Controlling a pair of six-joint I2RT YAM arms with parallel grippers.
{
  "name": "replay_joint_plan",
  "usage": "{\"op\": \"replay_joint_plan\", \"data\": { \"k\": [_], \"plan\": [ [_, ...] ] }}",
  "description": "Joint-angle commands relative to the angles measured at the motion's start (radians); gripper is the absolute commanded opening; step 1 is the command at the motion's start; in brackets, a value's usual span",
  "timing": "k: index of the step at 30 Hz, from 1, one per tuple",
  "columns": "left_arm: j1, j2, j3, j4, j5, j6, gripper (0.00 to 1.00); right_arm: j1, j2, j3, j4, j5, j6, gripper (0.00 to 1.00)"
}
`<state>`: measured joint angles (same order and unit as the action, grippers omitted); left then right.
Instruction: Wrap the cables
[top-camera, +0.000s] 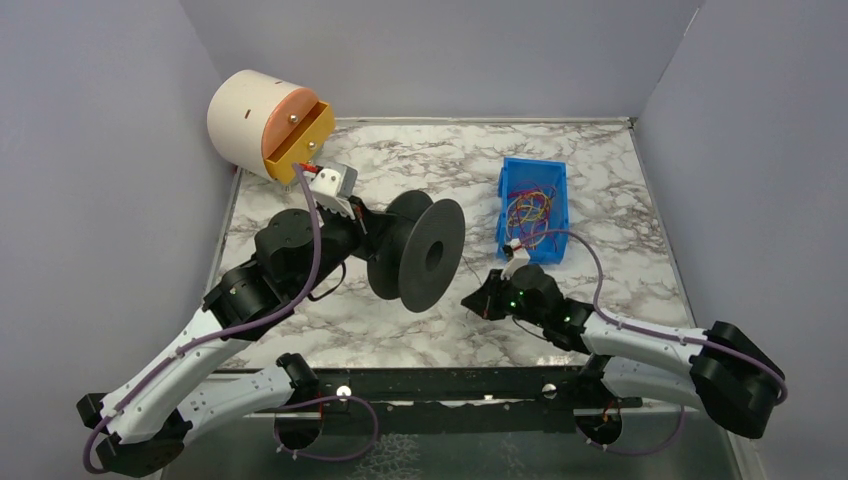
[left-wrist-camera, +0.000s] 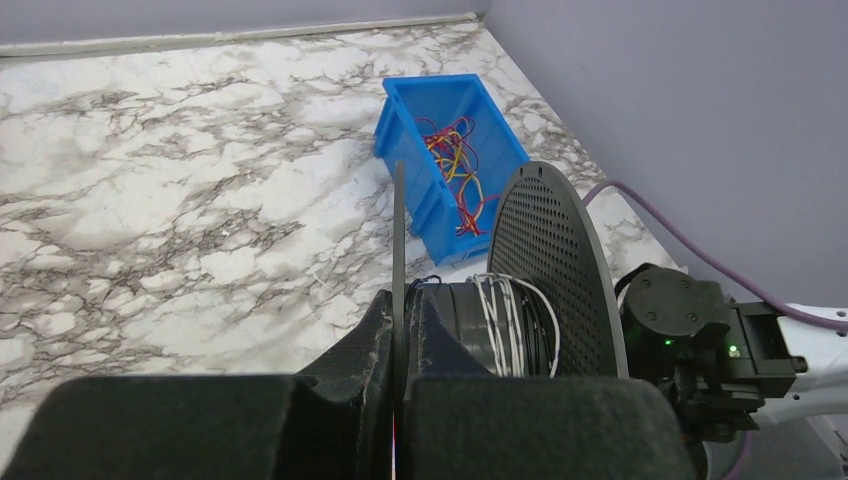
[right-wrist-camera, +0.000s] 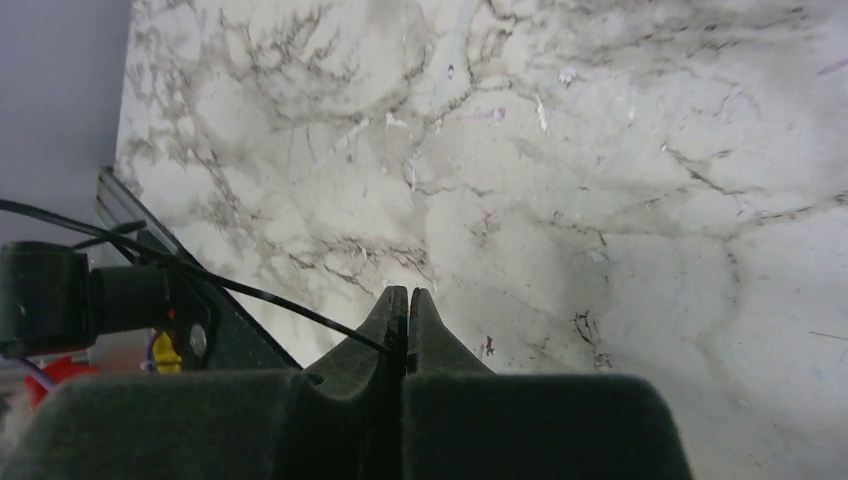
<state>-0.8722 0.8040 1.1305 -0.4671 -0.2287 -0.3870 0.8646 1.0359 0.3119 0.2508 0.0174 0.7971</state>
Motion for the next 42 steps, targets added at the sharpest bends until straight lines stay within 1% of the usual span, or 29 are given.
{"op": "replay_joint_plan", "data": {
  "k": [1,3,5,9,17,21,27,30,34,42],
  "plan": [
    [0.000,-0.027,0.040,0.131,0.008,-0.033,0.00,-0.003,0.082,0.016,0.075,-0.152,-0.047,0.01],
    [0.001,-0.026,0.029,0.152,-0.001,-0.036,0.00,0.006,0.112,0.034,0.082,-0.197,-0.060,0.01],
    [0.001,-0.021,0.011,0.174,-0.017,-0.035,0.00,0.027,0.131,0.051,0.079,-0.206,-0.068,0.01],
    [0.001,-0.013,-0.028,0.228,-0.049,-0.031,0.00,0.075,0.136,0.064,0.068,-0.183,-0.057,0.01],
    [0.000,0.028,-0.062,0.331,-0.111,-0.033,0.00,0.168,0.130,0.046,0.110,-0.174,0.024,0.01],
    [-0.001,0.054,-0.085,0.374,-0.152,-0.035,0.00,0.223,0.116,0.059,0.103,-0.141,0.057,0.01],
    [-0.001,0.088,-0.129,0.414,-0.248,-0.037,0.00,0.284,0.020,0.084,0.003,-0.045,0.087,0.01],
    [0.000,0.103,-0.157,0.423,-0.285,-0.048,0.00,0.305,-0.010,0.108,-0.047,-0.022,0.091,0.01],
    [-0.001,0.138,-0.191,0.435,-0.322,-0.059,0.00,0.326,0.001,0.163,-0.111,-0.001,0.078,0.01],
    [-0.023,0.209,-0.235,0.429,-0.399,-0.055,0.00,0.385,0.073,0.332,-0.309,0.065,0.009,0.01]
  ]
}}
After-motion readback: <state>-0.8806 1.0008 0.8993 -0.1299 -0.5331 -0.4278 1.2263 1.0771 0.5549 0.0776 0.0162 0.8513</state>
